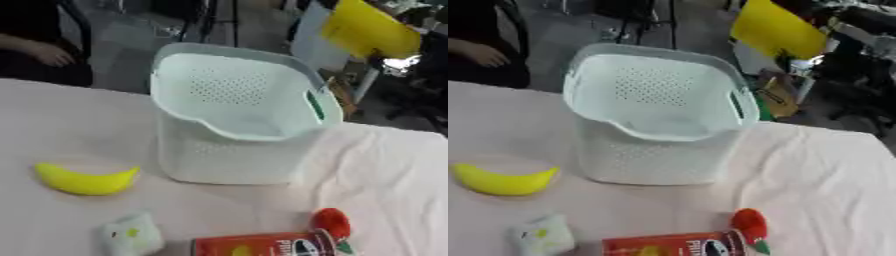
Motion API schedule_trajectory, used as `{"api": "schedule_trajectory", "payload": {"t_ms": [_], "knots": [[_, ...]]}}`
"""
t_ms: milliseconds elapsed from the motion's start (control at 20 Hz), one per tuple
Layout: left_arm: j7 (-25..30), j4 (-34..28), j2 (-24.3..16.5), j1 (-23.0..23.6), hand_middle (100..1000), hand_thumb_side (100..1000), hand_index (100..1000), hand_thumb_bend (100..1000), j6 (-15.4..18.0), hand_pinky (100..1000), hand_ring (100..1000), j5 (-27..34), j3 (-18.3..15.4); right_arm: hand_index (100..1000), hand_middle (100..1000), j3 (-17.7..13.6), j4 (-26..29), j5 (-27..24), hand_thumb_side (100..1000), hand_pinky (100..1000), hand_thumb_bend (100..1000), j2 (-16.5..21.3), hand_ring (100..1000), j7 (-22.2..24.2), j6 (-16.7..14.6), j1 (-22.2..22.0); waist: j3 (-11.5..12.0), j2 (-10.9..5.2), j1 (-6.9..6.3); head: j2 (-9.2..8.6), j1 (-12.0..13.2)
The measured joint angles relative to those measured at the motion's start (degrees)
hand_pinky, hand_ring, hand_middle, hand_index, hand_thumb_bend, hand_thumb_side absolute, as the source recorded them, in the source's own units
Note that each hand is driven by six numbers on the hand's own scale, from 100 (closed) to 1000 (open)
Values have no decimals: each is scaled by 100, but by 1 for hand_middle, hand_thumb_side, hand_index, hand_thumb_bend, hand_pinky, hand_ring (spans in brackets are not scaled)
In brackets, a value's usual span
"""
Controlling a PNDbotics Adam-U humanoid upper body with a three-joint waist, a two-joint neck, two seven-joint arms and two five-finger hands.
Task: Pick up objects on the table and place them in the box.
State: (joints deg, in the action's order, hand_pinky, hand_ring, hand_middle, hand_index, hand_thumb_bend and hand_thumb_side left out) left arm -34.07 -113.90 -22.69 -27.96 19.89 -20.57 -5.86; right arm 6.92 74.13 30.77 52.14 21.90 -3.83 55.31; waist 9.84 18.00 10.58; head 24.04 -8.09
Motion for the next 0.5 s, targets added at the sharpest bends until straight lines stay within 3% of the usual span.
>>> {"api": "schedule_trajectory", "payload": {"t_ms": [500], "knots": [[93, 0, 4, -257, 692, 1000, 763, 100, 71, 698, 680, 98, 100, 488, 859, -47, -755, 393, 804, 952, 100, -557, 1000, -285, -305, 457, 394, 185, 90, -223, -321]]}}
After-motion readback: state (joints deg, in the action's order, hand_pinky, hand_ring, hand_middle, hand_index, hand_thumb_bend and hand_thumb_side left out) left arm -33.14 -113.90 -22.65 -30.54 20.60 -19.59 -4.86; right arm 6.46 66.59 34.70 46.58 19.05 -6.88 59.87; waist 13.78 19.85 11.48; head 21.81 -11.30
